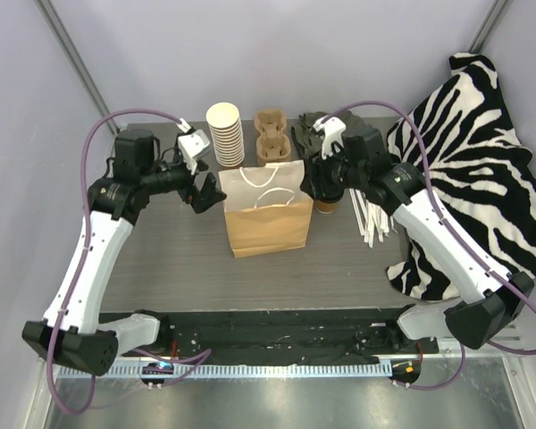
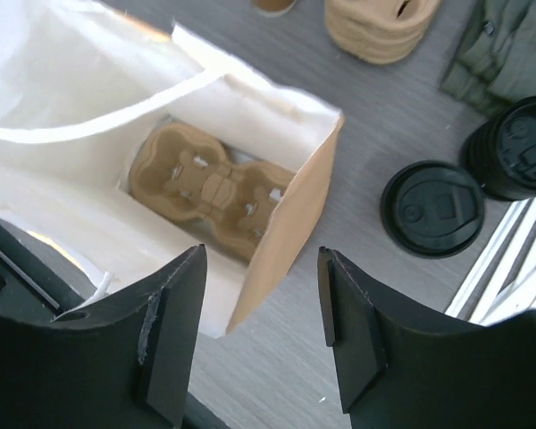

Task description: Pack the takeout coffee

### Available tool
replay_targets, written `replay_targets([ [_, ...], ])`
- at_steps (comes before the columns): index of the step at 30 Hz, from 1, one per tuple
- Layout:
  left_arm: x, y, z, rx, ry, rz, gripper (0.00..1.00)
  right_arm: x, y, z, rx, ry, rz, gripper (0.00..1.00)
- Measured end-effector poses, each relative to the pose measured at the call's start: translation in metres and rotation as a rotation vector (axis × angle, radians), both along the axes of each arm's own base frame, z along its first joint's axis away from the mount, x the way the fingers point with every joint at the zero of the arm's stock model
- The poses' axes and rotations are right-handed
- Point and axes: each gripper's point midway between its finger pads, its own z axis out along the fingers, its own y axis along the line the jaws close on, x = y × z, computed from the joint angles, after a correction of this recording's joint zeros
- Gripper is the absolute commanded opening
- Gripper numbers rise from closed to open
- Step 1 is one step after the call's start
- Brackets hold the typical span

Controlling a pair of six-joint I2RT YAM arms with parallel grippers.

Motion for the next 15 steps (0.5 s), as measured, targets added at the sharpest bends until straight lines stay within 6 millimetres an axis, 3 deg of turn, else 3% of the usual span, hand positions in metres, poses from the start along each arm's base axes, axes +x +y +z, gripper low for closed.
replay_targets([
  [7,0.026,-0.018,-0.032,0.09,-0.007,-0.107,0.92,0.018,-0.009,0.024,0.016,-0.04,0.006,0.68],
  [15,0.047,-0.055,-0.024,0.125,-0.13,-0.231,0.91,0.031,0.0,0.021,-0.009,-0.049,0.115,0.7],
])
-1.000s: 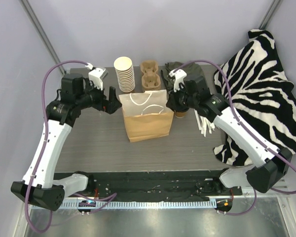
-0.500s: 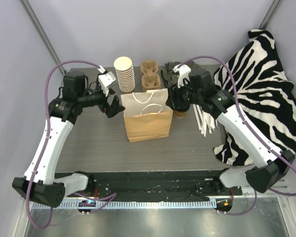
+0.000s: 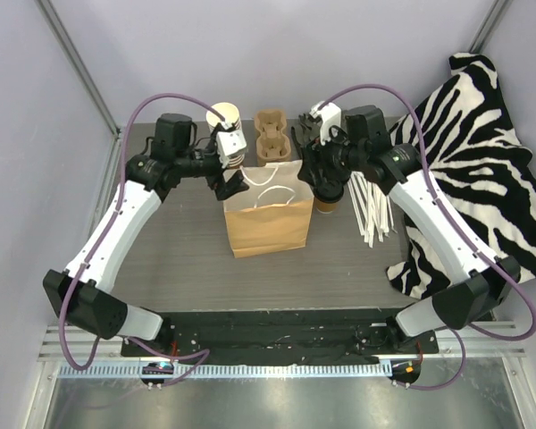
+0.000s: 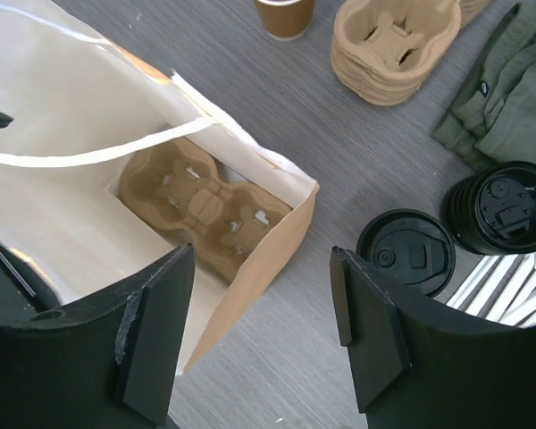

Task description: Pack the takeout coffee

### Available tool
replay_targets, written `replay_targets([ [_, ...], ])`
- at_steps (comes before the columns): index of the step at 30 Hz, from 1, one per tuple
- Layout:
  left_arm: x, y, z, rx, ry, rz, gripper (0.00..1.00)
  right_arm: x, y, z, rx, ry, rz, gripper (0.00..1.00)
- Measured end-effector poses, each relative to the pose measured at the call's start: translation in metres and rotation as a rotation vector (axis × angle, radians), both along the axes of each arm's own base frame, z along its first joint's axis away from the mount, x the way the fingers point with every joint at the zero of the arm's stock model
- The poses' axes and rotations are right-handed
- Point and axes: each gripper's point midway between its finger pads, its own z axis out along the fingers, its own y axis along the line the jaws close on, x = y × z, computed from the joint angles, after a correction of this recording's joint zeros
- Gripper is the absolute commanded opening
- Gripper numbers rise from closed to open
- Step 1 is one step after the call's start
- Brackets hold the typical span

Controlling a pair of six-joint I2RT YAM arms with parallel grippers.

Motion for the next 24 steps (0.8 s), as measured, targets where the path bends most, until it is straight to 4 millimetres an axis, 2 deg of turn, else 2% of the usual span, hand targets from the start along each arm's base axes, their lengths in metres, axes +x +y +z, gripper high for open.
replay_targets([
  [3,0.005,-0.012,0.002,-0.009,-0.021,-0.025,0.87,0.009,0.0,-0.014,-0.02,0.026,0.02,0.69],
  [8,0.019,-0.028,0.006,-0.042,-0.026,-0.027,0.7,0.016,0.0,-0.029,-0.028,0.055,0.054,0.62],
  [9,0.021,-0.029,0.007,-0.05,-0.022,-0.02,0.66,0.016,0.0,-0.03,-0.027,0.056,0.059,0.6],
  [10,0.025,-0.031,0.009,-0.063,-0.015,-0.011,0.58,0.016,0.001,-0.03,-0.025,0.059,0.067,0.56],
  [15,0.045,-0.041,0.023,-0.123,0.021,0.037,0.33,0.014,0.004,-0.031,-0.018,0.058,0.109,0.48],
  [19,0.053,-0.047,0.029,-0.171,0.081,0.077,0.21,0.014,0.004,-0.031,-0.017,0.047,0.138,0.43],
  [24,0.063,-0.056,0.026,-0.215,0.204,0.128,0.11,0.014,0.003,-0.03,-0.019,0.027,0.178,0.41],
])
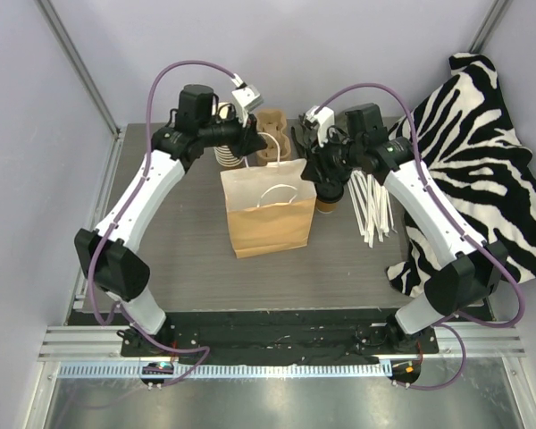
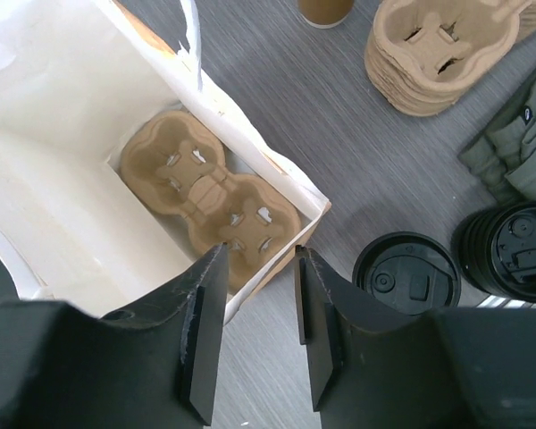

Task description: Pack the takeout coffee

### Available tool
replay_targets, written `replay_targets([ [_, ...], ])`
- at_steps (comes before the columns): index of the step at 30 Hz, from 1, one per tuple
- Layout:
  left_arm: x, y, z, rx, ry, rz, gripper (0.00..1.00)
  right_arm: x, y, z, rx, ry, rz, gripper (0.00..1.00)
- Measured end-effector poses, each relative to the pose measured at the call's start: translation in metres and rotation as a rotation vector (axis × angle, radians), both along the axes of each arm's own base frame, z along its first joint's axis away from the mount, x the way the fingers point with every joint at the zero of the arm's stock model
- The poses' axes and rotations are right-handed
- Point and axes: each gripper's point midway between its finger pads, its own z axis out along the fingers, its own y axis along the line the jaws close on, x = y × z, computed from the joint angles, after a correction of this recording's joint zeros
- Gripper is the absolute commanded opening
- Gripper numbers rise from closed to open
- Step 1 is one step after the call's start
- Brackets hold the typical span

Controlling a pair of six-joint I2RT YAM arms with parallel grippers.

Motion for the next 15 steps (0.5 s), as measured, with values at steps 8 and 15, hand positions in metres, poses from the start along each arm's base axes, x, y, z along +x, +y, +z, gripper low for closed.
replay_targets([
  [8,0.013,-0.003,-0.027,-0.019,0.251,0.119,0.01,0.0,0.0,0.001,-0.007,-0.034,0.052,0.37],
  [15,0.014,0.004,-0.063,0.029,0.446,0.206,0.01,-0.001,-0.001,0.002,-0.012,-0.05,0.068,0.37],
])
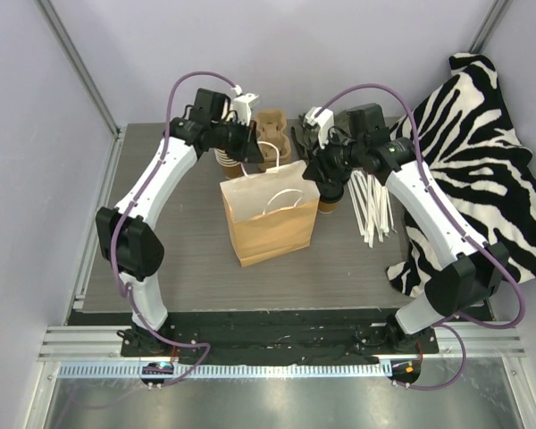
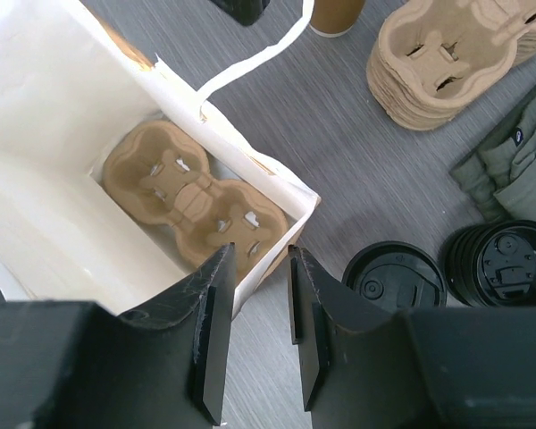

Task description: Pack the takeout coffee

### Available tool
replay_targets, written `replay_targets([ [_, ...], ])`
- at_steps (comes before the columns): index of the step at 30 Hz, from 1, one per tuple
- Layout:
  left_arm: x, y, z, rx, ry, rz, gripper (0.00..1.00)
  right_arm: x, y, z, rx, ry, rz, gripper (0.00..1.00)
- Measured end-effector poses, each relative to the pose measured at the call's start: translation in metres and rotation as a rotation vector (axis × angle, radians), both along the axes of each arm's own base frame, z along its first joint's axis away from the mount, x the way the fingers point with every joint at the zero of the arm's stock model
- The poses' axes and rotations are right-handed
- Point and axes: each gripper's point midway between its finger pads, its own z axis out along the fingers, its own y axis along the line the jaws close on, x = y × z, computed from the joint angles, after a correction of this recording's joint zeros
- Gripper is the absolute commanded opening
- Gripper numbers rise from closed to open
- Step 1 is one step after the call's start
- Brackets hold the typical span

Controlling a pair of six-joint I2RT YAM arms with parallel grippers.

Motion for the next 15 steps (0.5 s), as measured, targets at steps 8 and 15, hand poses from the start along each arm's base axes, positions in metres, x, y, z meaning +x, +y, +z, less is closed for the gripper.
replay_targets([
  [8,-0.008,0.005,-0.028,0.051,0.139,0.021,0.06,-0.001,0.0,0.001,0.001,-0.004,0.006,0.38],
  [15,-0.012,0.006,-0.039,0.078,0.201,0.019,0.02,-0.001,0.0,0.001,-0.003,-0.01,0.01,0.36],
])
